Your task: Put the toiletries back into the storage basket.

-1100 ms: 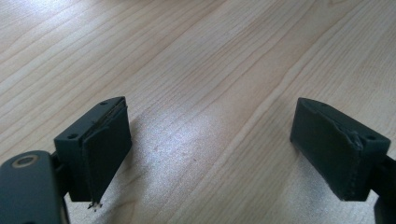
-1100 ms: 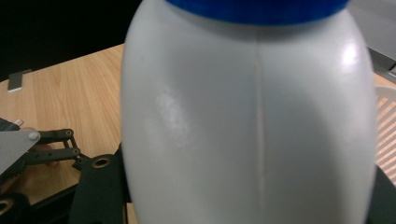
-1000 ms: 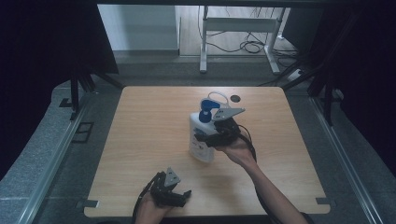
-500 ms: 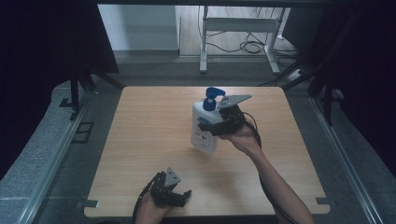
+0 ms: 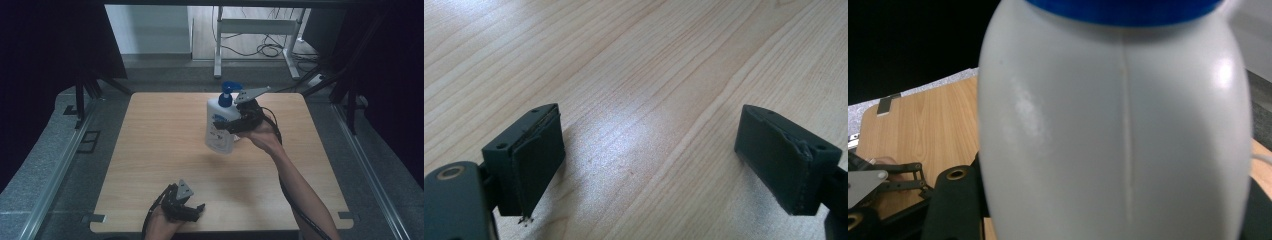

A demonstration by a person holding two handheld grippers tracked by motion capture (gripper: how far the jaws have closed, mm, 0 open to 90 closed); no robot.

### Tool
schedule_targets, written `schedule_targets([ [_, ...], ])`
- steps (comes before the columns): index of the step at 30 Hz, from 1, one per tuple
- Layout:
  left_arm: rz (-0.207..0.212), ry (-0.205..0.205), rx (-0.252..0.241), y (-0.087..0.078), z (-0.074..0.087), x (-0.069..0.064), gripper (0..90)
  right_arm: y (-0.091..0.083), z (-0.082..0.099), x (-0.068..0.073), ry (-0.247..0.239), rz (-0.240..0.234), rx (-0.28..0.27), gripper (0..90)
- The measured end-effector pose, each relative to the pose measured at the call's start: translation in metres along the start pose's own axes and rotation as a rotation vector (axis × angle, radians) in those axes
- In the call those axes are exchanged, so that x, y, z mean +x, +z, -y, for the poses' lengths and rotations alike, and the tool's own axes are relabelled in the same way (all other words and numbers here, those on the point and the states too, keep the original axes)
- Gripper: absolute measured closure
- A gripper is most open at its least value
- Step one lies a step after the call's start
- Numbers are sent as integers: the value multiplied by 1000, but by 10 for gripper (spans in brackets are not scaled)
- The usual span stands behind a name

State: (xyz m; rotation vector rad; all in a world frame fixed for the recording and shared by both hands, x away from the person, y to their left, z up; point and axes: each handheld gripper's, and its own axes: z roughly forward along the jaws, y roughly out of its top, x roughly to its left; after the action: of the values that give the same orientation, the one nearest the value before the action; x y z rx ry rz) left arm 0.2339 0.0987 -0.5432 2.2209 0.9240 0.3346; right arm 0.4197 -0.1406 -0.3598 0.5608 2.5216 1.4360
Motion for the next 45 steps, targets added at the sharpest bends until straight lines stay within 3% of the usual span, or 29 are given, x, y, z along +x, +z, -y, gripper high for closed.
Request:
schedule_targets([
  [14,3,-1,-1,0,0,0,119,-6,-20,-19,-16,18,-7,376],
  [31,2,-2,-1,0,0,0,119,-13,-36,-49,11,93,-11,377],
  [45,3,0,0,0,0,0,119,-9,-37,-73,16,156,7,377],
])
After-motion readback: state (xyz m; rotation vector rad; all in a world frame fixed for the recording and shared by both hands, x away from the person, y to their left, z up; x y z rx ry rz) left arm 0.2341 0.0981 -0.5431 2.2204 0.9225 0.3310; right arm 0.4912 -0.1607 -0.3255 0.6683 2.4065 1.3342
